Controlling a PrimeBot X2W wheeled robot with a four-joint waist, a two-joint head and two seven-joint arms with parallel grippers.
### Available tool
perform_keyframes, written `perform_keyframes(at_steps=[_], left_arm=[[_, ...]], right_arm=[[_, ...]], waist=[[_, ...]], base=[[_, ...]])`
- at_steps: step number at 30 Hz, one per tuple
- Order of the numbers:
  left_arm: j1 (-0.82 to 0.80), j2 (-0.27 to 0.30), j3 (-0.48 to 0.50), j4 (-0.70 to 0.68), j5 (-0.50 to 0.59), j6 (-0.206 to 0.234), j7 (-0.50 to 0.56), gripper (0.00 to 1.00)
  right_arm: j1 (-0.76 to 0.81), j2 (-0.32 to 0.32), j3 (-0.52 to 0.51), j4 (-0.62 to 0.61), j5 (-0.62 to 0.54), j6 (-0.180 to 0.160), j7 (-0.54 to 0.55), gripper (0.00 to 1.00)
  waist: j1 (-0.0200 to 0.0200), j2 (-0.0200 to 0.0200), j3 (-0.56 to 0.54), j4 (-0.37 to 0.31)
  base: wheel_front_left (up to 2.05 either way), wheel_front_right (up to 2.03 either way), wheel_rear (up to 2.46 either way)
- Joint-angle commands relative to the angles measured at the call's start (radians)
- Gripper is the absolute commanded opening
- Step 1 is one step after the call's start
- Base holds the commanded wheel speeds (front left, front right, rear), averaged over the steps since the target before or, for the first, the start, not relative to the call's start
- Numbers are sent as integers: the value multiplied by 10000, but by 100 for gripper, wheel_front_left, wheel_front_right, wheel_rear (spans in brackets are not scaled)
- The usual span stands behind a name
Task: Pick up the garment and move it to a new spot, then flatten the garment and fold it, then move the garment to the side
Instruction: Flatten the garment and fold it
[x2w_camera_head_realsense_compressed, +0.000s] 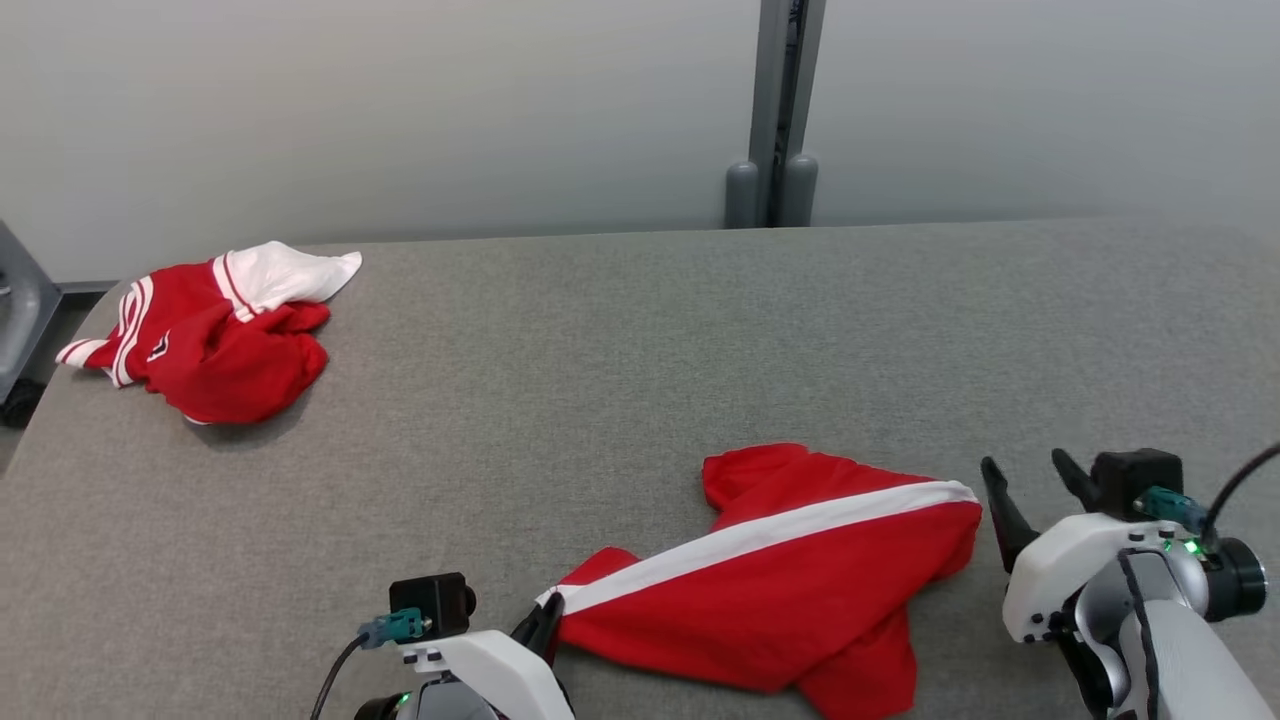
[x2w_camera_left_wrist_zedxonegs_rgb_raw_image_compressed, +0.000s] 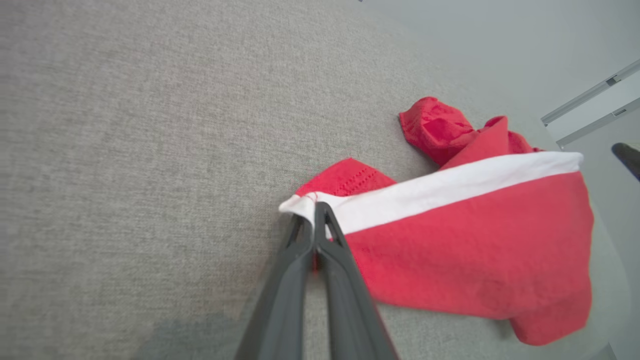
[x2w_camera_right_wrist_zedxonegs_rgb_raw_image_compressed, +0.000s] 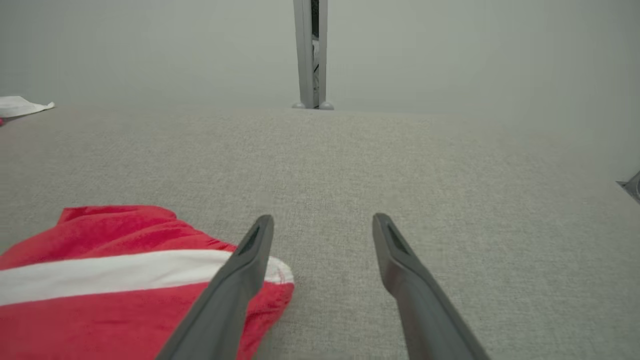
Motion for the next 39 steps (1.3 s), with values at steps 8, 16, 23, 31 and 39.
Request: perform_keyframes(at_steps=[8, 16, 23, 31, 39], left_arm=[[-336, 127, -13, 164, 97, -70, -229, 0], [-395, 184, 32, 258, 98, -33, -405, 0], [-358, 362, 105, 352, 109, 19, -580, 0], [-435, 389, 73, 396, 55, -7, -599, 0], [-453, 411, 66, 444, 9, -2, -652, 0]], right_arm=[[-796, -731, 2210, 1371, 1368, 2, 935, 100], [-479, -1148, 3604, 1021, 2787, 2, 999, 100], [37, -1743, 3915, 183, 3667, 2, 1016, 100], [397, -1836, 4646, -453, 4406, 2, 1484, 100], [348, -2049, 5394, -814, 5048, 2, 1860, 100]], waist=[[0, 0, 301, 413], [0, 0, 276, 512], [0, 0, 238, 438], [0, 0, 256, 427], [0, 0, 284, 475]], base=[[0, 0, 0], [0, 0, 0], [0, 0, 0], [0, 0, 0], [0, 0, 0]])
